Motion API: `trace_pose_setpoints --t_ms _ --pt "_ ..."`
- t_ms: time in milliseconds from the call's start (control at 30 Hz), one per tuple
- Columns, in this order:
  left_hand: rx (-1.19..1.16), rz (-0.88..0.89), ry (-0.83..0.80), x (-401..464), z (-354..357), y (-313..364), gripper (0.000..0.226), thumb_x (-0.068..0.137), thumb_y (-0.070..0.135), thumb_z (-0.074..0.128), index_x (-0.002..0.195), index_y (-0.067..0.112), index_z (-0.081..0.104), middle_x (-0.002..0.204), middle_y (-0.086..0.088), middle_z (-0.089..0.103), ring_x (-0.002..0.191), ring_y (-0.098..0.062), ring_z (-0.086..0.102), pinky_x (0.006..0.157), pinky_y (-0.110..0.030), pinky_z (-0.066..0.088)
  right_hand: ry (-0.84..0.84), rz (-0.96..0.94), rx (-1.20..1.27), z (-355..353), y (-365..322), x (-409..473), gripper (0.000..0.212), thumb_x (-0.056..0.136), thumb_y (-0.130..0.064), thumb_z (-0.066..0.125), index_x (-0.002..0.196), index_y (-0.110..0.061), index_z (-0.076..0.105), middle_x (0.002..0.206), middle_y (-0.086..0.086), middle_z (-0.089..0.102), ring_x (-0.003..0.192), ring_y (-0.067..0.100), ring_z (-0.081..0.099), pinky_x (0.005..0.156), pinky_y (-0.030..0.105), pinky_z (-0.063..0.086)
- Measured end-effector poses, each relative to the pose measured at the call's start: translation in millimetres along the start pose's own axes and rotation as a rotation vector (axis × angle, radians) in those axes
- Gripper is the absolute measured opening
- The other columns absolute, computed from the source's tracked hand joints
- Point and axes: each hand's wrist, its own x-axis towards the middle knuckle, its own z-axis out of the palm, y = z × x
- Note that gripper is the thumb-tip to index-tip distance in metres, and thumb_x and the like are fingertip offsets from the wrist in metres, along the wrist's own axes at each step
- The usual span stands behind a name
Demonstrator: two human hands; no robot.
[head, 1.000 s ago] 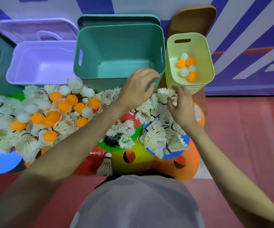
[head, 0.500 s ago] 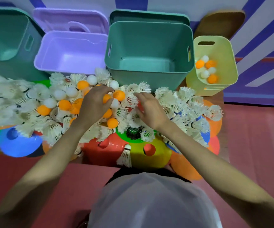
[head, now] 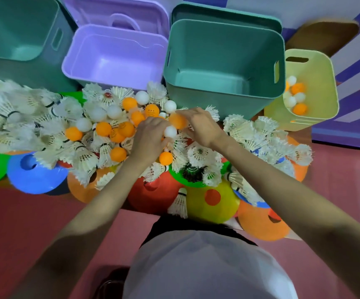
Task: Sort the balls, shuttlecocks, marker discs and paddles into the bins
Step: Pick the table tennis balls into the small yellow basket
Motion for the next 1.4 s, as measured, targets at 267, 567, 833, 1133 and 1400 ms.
trace_pose_setpoints --t_ms 267,567,833,1133,1400 --pt "-0.038 0.000 0.078 -7 -3 -1 0.039 0.081 0.021 0.076 0.115 0.008 0.066 0.115 -0.010 0.066 0.110 -0.034 0.055 0.090 -0.046 0.040 0.112 0.037 0.059 2 -2 4 0.039 0.088 -0.017 0.064 0.125 -0.011 0.056 0.120 0.010 0.062 0.112 0.031 0.051 0.095 0.040 0.037" --pt "-0.213 0.007 0.159 8 2 57 0.038 0.081 0.019 0.075 0.116 0.009 0.066 0.117 -0.009 0.064 0.111 -0.029 0.056 0.094 -0.032 0.039 0.540 0.144 0.313 -22 58 -88 0.030 0.091 -0.016 0.061 0.119 -0.005 0.057 0.112 0.012 0.062 0.099 0.023 0.057 0.082 0.023 0.040" --pt "-0.240 0.240 0.055 61 39 166 0.034 0.083 0.018 0.073 0.115 0.009 0.065 0.115 -0.004 0.065 0.099 -0.021 0.062 0.085 -0.036 0.052 0.683 0.424 0.295 -37 156 -178 0.034 0.089 -0.013 0.061 0.121 -0.006 0.056 0.111 0.012 0.060 0.093 0.030 0.061 0.079 0.035 0.047" --pt "-0.001 0.370 -0.035 163 70 268 0.033 0.090 0.017 0.061 0.123 0.015 0.058 0.122 -0.006 0.057 0.108 -0.027 0.056 0.079 -0.039 0.044 0.698 0.621 0.188 -85 237 -165 0.039 0.085 -0.014 0.059 0.124 -0.009 0.058 0.116 0.013 0.061 0.099 0.032 0.061 0.078 0.036 0.047" --pt "0.044 0.414 -0.071 179 84 274 0.050 0.091 0.016 0.059 0.139 0.012 0.046 0.133 -0.009 0.053 0.121 -0.029 0.049 0.093 -0.042 0.043 0.594 0.681 0.167 -87 245 -158 0.045 0.091 -0.018 0.057 0.134 -0.007 0.049 0.130 0.014 0.054 0.109 0.033 0.058 0.084 0.040 0.045"
